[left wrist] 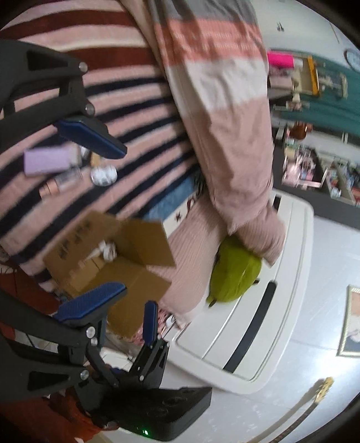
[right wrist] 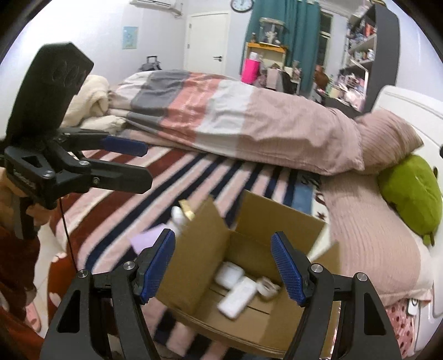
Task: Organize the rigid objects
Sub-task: 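Reach down and grasp the purple box with the right gripper, then carry the purple box into the cardboard box and release it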
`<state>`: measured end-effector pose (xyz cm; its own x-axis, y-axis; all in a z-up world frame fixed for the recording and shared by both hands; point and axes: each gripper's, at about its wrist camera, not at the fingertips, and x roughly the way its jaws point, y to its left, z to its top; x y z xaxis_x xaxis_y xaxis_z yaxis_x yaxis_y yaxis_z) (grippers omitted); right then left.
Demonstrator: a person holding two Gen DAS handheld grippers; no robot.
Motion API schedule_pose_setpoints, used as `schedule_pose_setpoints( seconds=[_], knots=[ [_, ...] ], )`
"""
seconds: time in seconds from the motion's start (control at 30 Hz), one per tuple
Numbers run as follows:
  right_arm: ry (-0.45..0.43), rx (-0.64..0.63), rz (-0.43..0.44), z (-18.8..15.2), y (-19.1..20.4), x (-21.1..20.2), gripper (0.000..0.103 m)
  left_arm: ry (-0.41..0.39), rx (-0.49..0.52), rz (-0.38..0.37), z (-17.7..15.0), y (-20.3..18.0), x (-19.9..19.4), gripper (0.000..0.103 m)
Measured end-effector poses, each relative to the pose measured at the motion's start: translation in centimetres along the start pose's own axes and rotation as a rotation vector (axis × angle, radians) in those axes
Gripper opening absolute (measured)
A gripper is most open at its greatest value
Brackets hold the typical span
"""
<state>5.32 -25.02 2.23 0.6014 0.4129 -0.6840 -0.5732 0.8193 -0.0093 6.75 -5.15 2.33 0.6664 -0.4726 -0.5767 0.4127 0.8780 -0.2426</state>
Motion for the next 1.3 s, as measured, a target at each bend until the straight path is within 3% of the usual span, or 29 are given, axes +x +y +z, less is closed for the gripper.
schedule_pose_setpoints(
  seconds=[0.2, 0.37, 0.47, 0.6, 0.7, 0.9, 1.0, 1.03, 1.07, 1.17, 1.3],
  knots=[
    [-0.002, -0.031, 0.125, 1.9, 6.3, 2.8, 0.069, -0.040, -0.060, 0.128, -3.9, 5.2, -4.0, 0.089],
    [0.069, 0.002, 0.211, 1.4, 10.3, 7.4, 0.069, -0.041, -0.100, 0.214, -7.3, 8.7, -5.2, 0.089],
    [0.137, 0.086, 0.233, -0.2, 11.3, 11.1, 0.069, -0.029, -0.132, 0.230, -9.4, 10.3, -4.9, 0.089],
    [0.214, 0.247, 0.226, -2.6, 10.9, 15.7, 0.069, -0.007, -0.164, 0.226, -11.5, 11.7, -4.2, 0.089],
    [0.218, 0.373, 0.187, -4.2, 10.1, 18.2, 0.069, 0.002, -0.177, 0.217, -12.7, 12.4, -3.7, 0.089],
    [0.236, 0.501, 0.130, -5.4, 9.3, 21.6, 0.069, 0.023, -0.204, 0.200, -13.7, 13.7, -2.8, 0.089],
    [0.239, 0.499, 0.106, -5.3, 9.3, 22.7, 0.068, 0.024, -0.209, 0.195, -13.9, 13.9, -2.6, 0.089],
    [0.243, 0.482, 0.091, -5.1, 9.4, 23.0, 0.063, 0.023, -0.210, 0.194, -13.9, 14.0, -2.6, 0.089],
    [0.253, 0.456, 0.072, -5.0, 9.7, 23.1, 0.047, 0.023, -0.211, 0.193, -13.9, 14.0, -2.6, 0.089],
    [0.246, 0.348, 0.081, -4.9, 10.6, 23.0, 0.036, 0.023, -0.205, 0.195, -13.9, 14.0, -2.6, 0.089],
    [0.228, 0.279, 0.121, -4.9, 11.0, 22.0, 0.033, 0.030, -0.204, 0.189, -13.6, 13.9, -2.4, 0.089]
  ],
)
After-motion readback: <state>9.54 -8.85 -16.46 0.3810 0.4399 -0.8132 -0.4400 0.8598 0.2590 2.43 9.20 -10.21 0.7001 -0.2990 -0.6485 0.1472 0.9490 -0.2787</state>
